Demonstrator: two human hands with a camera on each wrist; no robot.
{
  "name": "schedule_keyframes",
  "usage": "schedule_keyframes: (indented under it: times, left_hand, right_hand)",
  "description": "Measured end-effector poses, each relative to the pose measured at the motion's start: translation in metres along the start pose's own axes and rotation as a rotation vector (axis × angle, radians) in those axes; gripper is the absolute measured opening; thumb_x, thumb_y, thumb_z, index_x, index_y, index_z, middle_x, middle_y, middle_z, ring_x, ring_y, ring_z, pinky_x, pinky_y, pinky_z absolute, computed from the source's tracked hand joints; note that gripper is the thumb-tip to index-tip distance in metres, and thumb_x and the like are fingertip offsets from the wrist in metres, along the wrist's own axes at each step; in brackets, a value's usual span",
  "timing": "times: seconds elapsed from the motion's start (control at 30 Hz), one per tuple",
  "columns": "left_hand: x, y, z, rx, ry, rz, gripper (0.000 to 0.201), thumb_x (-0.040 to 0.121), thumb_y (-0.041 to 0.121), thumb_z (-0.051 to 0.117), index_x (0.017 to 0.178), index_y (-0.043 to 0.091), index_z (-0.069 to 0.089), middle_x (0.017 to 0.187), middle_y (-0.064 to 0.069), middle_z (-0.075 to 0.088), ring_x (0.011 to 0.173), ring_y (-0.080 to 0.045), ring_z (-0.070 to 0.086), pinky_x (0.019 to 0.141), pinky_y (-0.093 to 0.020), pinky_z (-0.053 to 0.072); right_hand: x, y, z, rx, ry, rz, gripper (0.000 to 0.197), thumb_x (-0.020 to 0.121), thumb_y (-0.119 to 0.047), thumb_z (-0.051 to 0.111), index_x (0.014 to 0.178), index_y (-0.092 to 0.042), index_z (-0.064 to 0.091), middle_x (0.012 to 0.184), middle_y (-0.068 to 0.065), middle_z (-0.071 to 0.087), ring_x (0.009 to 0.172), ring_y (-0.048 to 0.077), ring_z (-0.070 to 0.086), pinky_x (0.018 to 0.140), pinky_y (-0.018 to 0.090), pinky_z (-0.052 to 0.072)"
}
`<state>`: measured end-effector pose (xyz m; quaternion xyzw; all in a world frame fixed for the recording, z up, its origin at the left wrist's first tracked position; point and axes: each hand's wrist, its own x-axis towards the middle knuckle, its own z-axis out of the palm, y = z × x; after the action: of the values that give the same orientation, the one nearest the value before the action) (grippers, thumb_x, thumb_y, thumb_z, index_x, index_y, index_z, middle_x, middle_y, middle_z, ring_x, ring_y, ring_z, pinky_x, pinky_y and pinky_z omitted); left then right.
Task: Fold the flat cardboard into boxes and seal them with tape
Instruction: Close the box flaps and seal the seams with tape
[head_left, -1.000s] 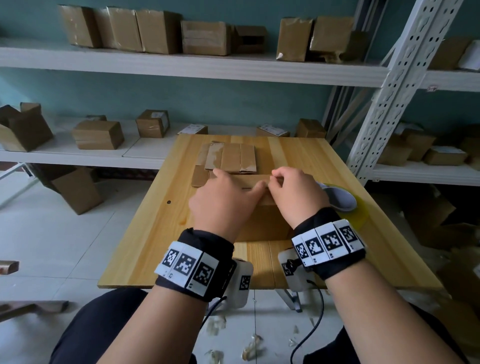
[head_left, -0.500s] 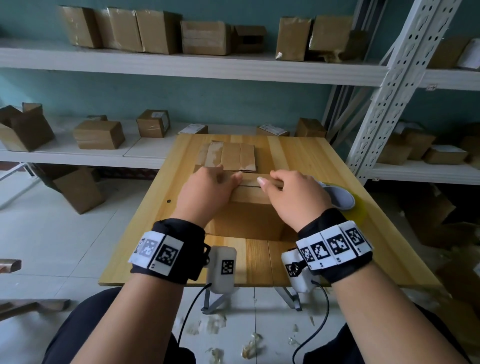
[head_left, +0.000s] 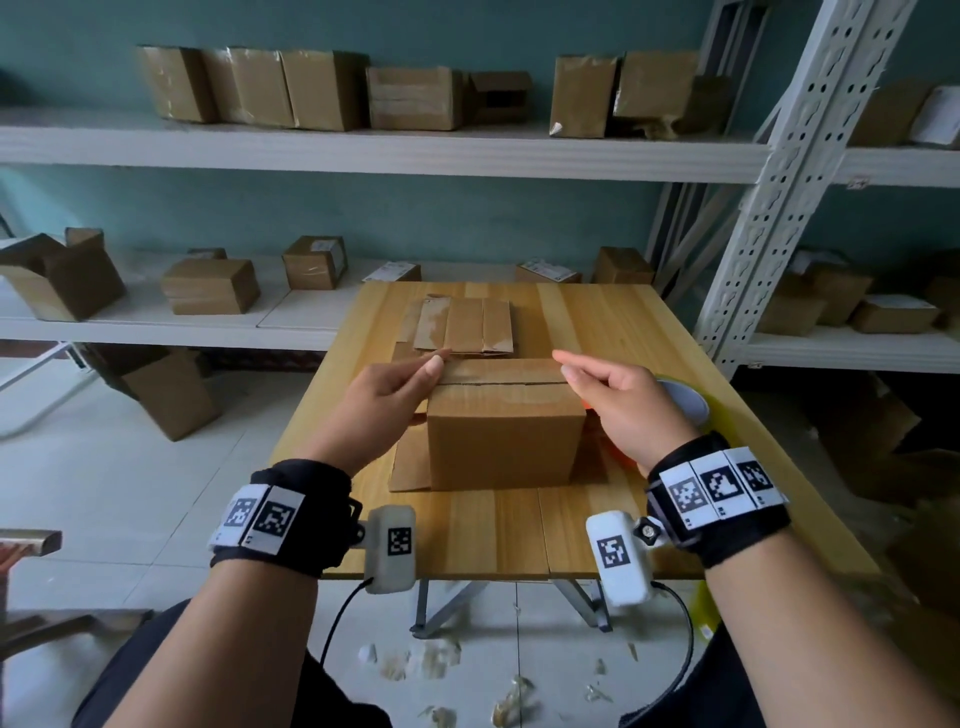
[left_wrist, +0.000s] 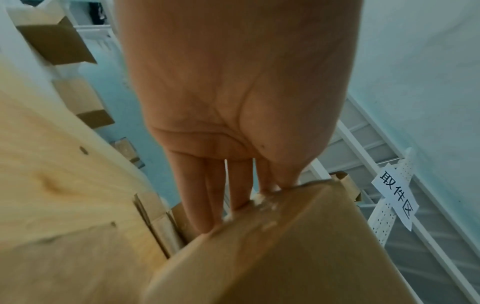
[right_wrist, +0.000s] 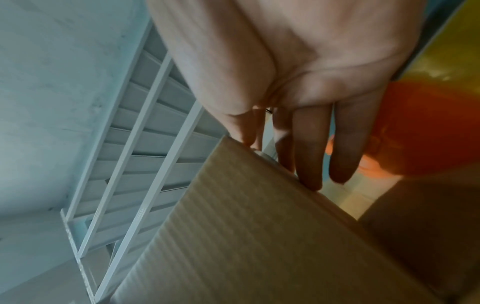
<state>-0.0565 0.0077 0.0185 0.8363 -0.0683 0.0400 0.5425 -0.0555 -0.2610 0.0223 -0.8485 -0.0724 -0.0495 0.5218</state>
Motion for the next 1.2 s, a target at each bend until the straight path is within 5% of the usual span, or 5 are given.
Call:
schedule_keyframes:
  times: [0.2, 0.43, 0.77, 1.0, 1.2]
  left_hand:
    - [0.002, -0.013, 0.019, 0.005, 0.161, 0.058, 0.060, 0.098, 0.074, 0.038, 0.132, 0.036, 0.071, 0.106, 0.014, 0.074, 0.096, -0.004, 0.070, 0.088, -0.024, 0.059]
    - [-0.004, -0.012, 0.026, 0.158, 0.128, 0.074, 0.069, 0.108, 0.004, 0.053, 0.167, 0.027, 0.026, 0.129, 0.017, 0.057, 0.119, 0.001, 0.057, 0.081, 0.001, 0.044]
    - [-0.017, 0.003, 0.014, -0.183, -0.106, 0.023, 0.040, 0.110, 0.013, 0.042, 0.130, 0.044, 0.059, 0.113, 0.025, 0.075, 0.106, 0.007, 0.067, 0.091, -0.020, 0.050]
    - [-0.016, -0.005, 0.008, -0.018, -0.099, 0.100, 0.061, 0.088, 0.045, 0.080, 0.143, 0.030, 0.059, 0.124, 0.025, 0.074, 0.122, 0.004, 0.065, 0.102, -0.024, 0.056]
    - [-0.017, 0.000, 0.004, 0.074, -0.002, 0.133, 0.025, 0.087, 0.050, 0.074, 0.109, 0.039, 0.075, 0.100, 0.017, 0.081, 0.097, -0.004, 0.076, 0.091, -0.033, 0.063]
  right_hand:
    - [-0.005, 0.000, 0.016, 0.052, 0.094, 0.013, 0.041, 0.111, -0.042, 0.044, 0.147, -0.029, 0.059, 0.148, -0.013, 0.059, 0.127, -0.007, 0.048, 0.101, 0.006, 0.037]
    - [-0.015, -0.011, 0.025, 0.066, 0.013, 0.192, 0.082, 0.098, -0.073, 0.047, 0.166, -0.033, 0.025, 0.170, -0.007, 0.030, 0.156, 0.019, 0.029, 0.121, 0.040, 0.027]
    - [-0.002, 0.012, 0.017, -0.194, -0.050, 0.094, 0.147, 0.045, -0.104, 0.062, 0.165, -0.027, 0.025, 0.164, -0.004, 0.042, 0.150, 0.019, 0.040, 0.119, 0.049, 0.041]
    - [-0.010, 0.009, 0.016, -0.278, 0.120, -0.083, 0.082, 0.051, -0.097, 0.065, 0.101, -0.032, 0.073, 0.091, -0.019, 0.075, 0.086, 0.000, 0.070, 0.078, 0.034, 0.063]
    - [-0.011, -0.002, 0.006, -0.442, 0.129, -0.079, 0.066, 0.058, -0.090, 0.065, 0.058, -0.029, 0.037, 0.047, -0.008, 0.042, 0.043, 0.003, 0.039, 0.046, 0.021, 0.031]
